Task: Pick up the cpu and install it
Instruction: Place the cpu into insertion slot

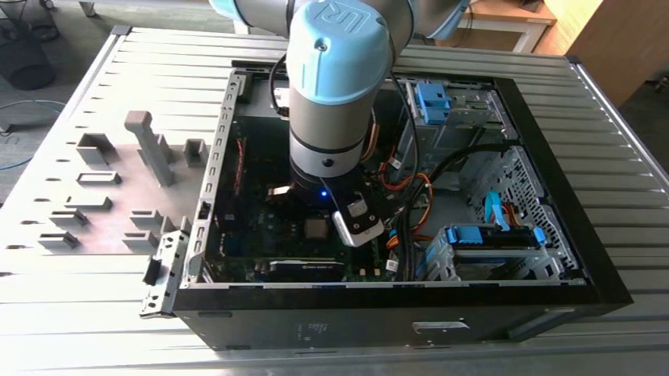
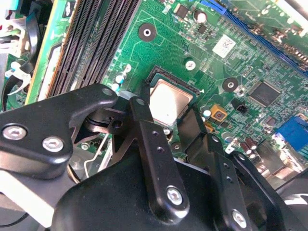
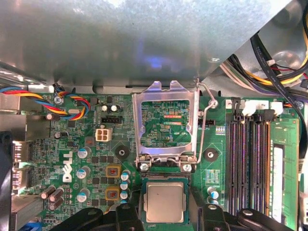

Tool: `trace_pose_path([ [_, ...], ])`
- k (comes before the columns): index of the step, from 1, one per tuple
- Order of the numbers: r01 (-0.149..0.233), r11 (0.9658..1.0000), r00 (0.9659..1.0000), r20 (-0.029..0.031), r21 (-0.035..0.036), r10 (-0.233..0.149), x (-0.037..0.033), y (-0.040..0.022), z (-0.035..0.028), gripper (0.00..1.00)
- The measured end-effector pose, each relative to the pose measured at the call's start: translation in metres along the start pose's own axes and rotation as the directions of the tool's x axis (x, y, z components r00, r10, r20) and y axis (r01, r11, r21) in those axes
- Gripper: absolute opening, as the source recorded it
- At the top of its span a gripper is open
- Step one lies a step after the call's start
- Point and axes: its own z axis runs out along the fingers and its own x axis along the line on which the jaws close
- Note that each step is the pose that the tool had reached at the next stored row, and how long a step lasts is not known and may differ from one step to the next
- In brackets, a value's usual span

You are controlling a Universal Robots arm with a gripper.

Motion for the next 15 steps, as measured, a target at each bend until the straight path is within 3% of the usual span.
trace_pose_path([
  [15,-0.007,1.0,1.0,0.0003,-0.0001,0.007,-0.0001,0.0,0.0005,0.47],
])
